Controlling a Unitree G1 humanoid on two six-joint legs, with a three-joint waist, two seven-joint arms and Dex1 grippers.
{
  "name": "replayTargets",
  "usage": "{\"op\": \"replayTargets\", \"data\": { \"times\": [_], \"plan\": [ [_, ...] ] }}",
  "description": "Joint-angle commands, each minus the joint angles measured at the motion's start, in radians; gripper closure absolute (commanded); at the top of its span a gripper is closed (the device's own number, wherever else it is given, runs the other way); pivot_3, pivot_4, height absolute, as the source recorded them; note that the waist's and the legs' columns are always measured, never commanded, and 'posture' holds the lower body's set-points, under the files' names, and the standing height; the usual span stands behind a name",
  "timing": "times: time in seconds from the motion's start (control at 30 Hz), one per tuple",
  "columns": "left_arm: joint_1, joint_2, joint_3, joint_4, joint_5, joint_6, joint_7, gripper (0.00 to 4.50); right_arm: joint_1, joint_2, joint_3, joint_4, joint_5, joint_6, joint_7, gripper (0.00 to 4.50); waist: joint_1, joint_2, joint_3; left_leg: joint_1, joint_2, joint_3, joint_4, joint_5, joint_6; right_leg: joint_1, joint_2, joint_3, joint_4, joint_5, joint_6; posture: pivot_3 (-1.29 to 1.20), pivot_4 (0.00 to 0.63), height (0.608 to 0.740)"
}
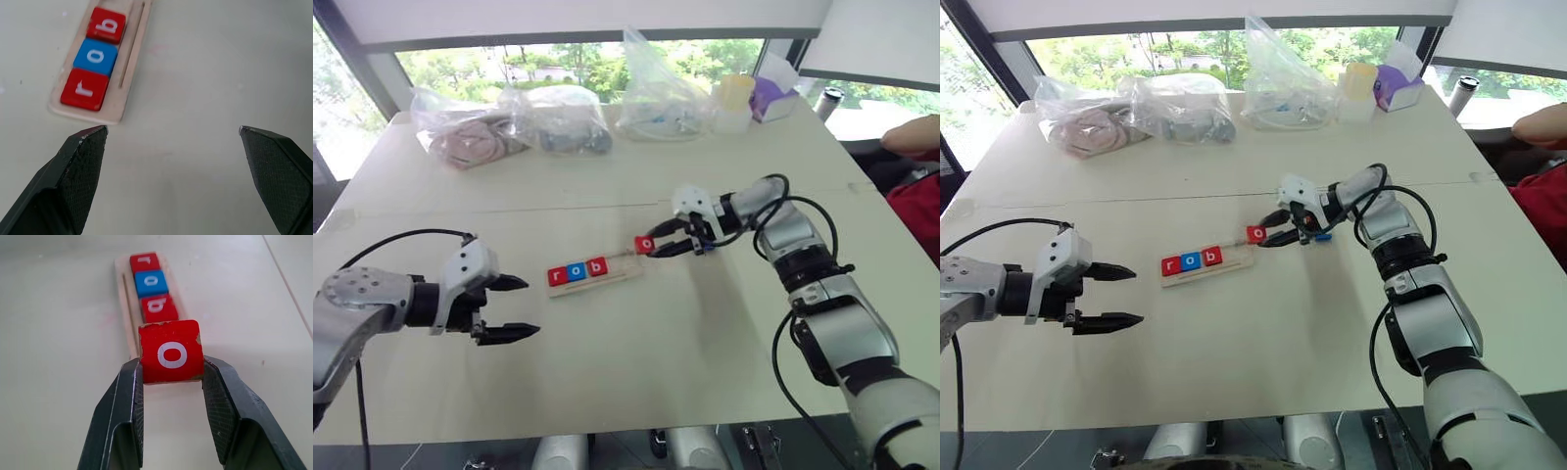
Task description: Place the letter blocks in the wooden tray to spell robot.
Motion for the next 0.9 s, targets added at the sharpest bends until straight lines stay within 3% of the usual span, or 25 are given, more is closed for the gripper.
{"op": "replayTargets", "data": {
  "times": [0.03,0.37,0.9],
  "plan": [
    [0.002,-0.008,0.032,0.001,0.024,-0.033,0.021,0.0,-0.076,0.071,0.06,0.097,-0.088,-0.067,-0.071,3.39,-0.001,0.0,0.0,-0.001,0.0,0.0,0.0,0.0,0.0,-0.001,0.0,0.0,0.0,0.0,0.0,0.0,0.15,0.74],
    [0.033,-0.059,0.032,-0.053,0.015,-0.016,0.083,0.0,-0.147,0.126,0.114,0.283,-0.192,-0.177,-0.089,3.39,-0.001,0.0,0.0,-0.002,-0.001,0.0,0.0,0.0,0.0,-0.002,-0.002,0.0,0.0,0.0,0.0,0.0,0.15,0.74],
    [0.014,-0.074,0.007,-0.048,0.023,-0.018,0.106,0.0,-0.15,0.18,0.1,0.285,-0.19,-0.174,-0.09,3.39,-0.001,0.0,0.0,-0.001,0.0,0.0,0.0,0.0,0.0,-0.002,0.0,0.0,0.001,0.0,0.0,0.0,0.15,0.74]
  ]
}}
